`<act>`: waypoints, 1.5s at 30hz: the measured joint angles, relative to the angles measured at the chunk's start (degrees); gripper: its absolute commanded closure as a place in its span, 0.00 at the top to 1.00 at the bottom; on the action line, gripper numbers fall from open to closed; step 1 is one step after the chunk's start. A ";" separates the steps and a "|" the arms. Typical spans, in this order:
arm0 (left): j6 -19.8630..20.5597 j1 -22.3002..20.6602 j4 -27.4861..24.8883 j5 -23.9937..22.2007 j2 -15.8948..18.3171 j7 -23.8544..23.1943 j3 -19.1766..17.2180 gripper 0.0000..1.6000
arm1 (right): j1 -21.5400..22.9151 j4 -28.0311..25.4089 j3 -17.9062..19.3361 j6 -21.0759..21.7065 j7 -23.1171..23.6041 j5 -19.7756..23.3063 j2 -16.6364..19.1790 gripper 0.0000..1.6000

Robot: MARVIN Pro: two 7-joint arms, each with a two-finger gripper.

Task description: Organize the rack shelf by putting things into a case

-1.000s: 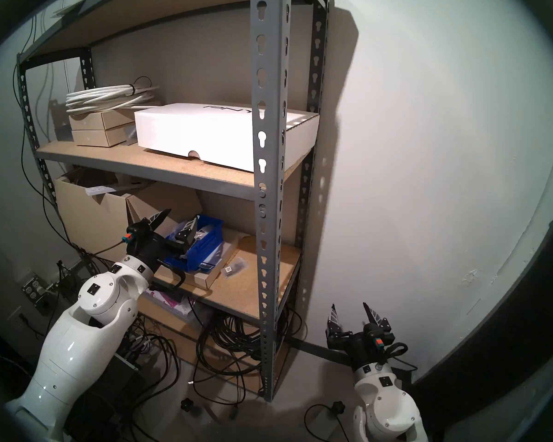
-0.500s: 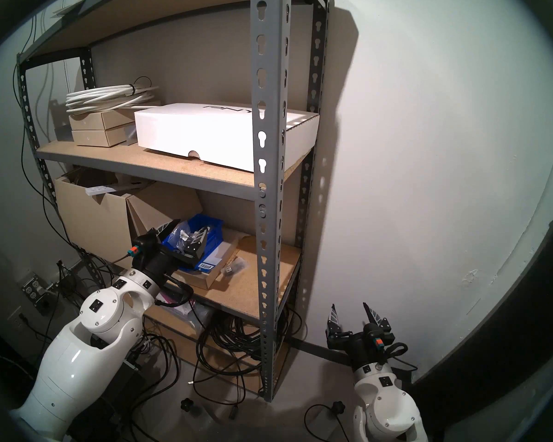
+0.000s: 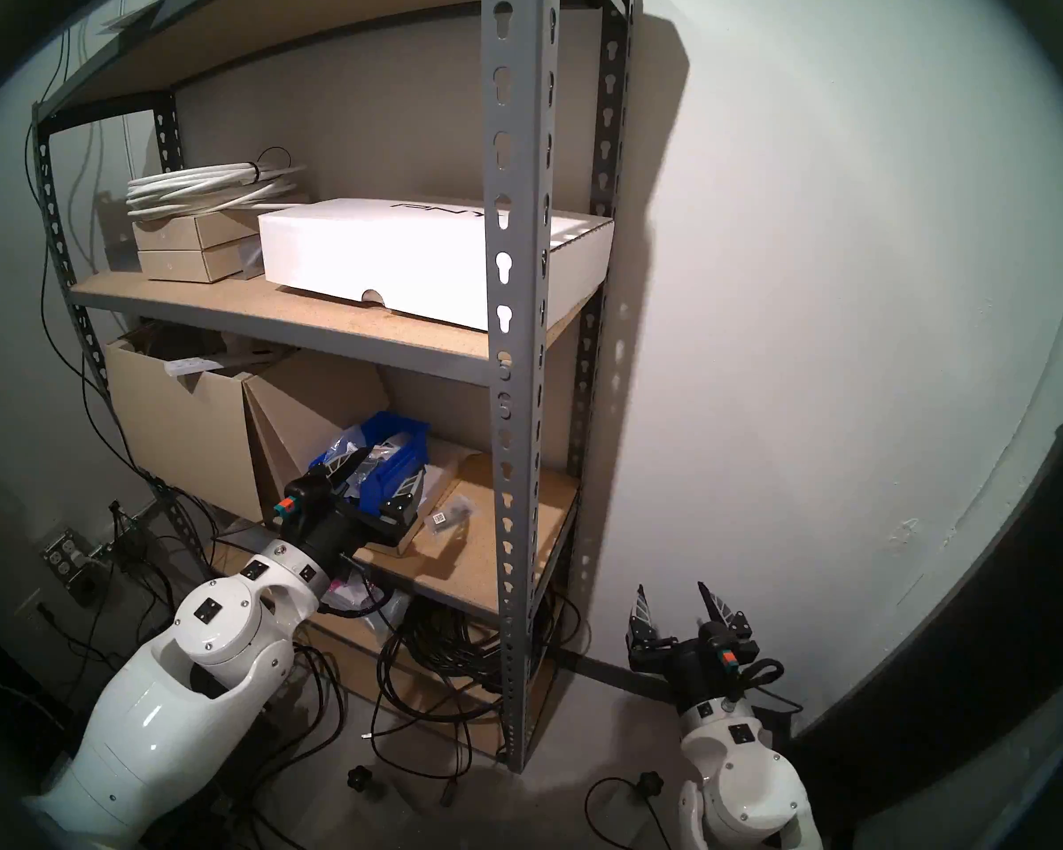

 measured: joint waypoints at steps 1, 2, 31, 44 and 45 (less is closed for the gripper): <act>0.00 -0.04 0.07 0.11 -0.08 0.06 0.29 1.00 | 0.00 0.00 0.00 0.00 0.00 0.00 0.00 1.00; 0.00 -0.09 0.17 0.25 -0.15 0.10 0.60 1.00 | 0.00 0.00 0.00 0.00 0.00 0.00 0.00 1.00; 1.06 -4.40 8.17 2.62 -2.57 -0.61 7.43 1.00 | 0.00 0.00 0.00 0.01 0.00 0.00 0.00 1.00; 3.18 -6.72 11.65 4.44 -3.94 -0.24 9.70 1.00 | 0.00 0.00 0.00 0.01 0.00 0.00 0.00 1.00; 3.30 -6.88 11.74 4.59 -4.03 -0.11 9.83 1.00 | 0.00 0.00 0.00 0.01 0.00 0.00 0.00 1.00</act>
